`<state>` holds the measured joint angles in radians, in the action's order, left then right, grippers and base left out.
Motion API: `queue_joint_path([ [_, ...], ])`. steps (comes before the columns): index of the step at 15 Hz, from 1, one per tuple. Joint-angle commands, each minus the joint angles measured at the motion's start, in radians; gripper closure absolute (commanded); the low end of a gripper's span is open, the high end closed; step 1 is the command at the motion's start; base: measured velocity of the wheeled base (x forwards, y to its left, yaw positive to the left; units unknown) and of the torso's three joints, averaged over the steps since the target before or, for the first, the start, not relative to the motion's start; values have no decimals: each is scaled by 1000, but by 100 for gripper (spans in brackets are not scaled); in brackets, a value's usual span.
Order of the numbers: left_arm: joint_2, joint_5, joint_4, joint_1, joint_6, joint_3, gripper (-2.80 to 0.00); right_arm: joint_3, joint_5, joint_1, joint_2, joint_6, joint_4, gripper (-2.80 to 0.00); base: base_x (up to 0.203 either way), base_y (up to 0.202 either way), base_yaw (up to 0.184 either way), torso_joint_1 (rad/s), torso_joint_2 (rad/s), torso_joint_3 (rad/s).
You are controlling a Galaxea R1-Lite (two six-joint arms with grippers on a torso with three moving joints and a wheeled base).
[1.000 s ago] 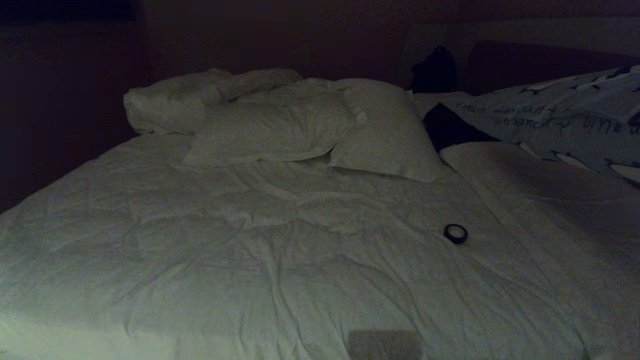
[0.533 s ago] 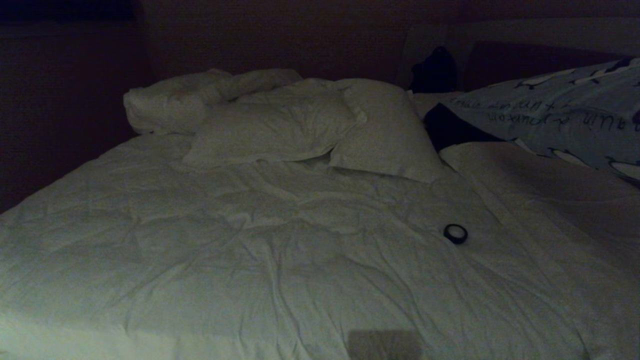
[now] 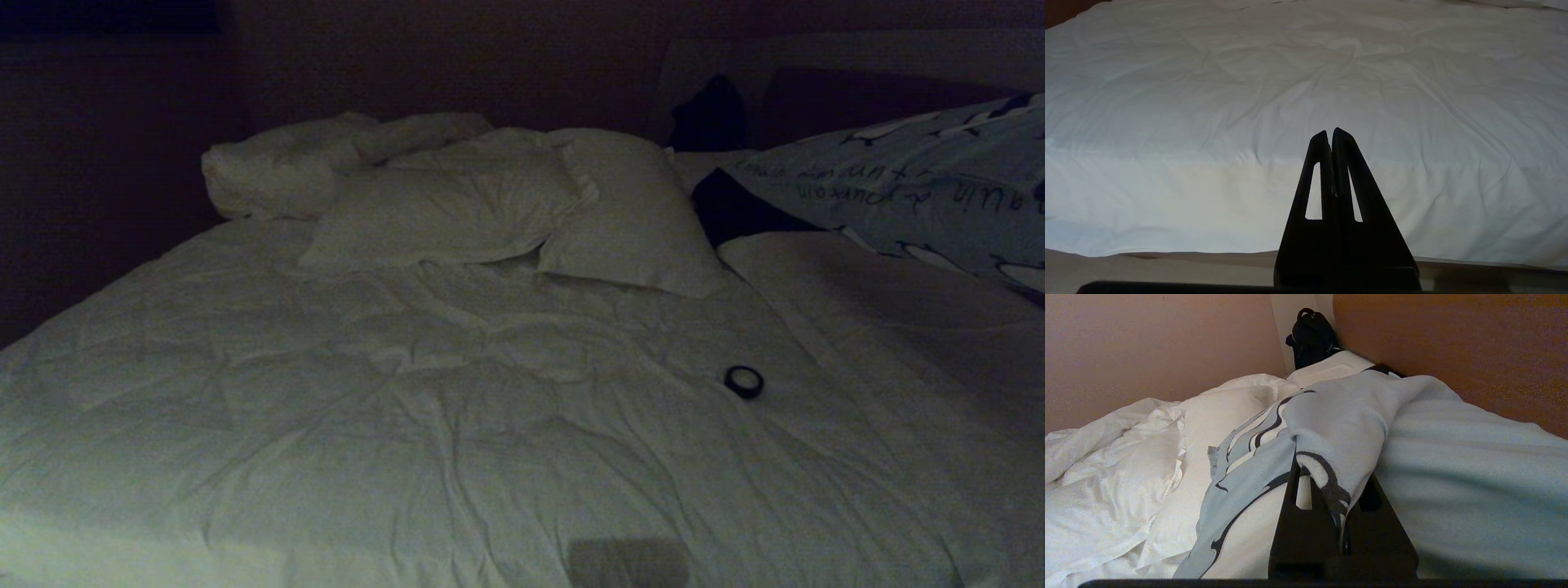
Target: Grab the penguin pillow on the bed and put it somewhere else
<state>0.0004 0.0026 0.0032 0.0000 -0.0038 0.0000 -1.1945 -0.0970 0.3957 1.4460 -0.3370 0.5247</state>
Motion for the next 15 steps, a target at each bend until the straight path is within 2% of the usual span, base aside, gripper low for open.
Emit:
queue_joint_path([
  [1,0,0,0,0,-1,2,0,-2,-1,0,4,-2,5,0,0,0,0,0,0,0],
  [5,0,0,0,0,-2,2,0,-1,-1,0,4,0,5,0,1,24,-3,1,1,0],
  [15,0,0,0,0,-2,2,0,0,-1,0,4,0,6,0,0,194,0,3,2,0],
])
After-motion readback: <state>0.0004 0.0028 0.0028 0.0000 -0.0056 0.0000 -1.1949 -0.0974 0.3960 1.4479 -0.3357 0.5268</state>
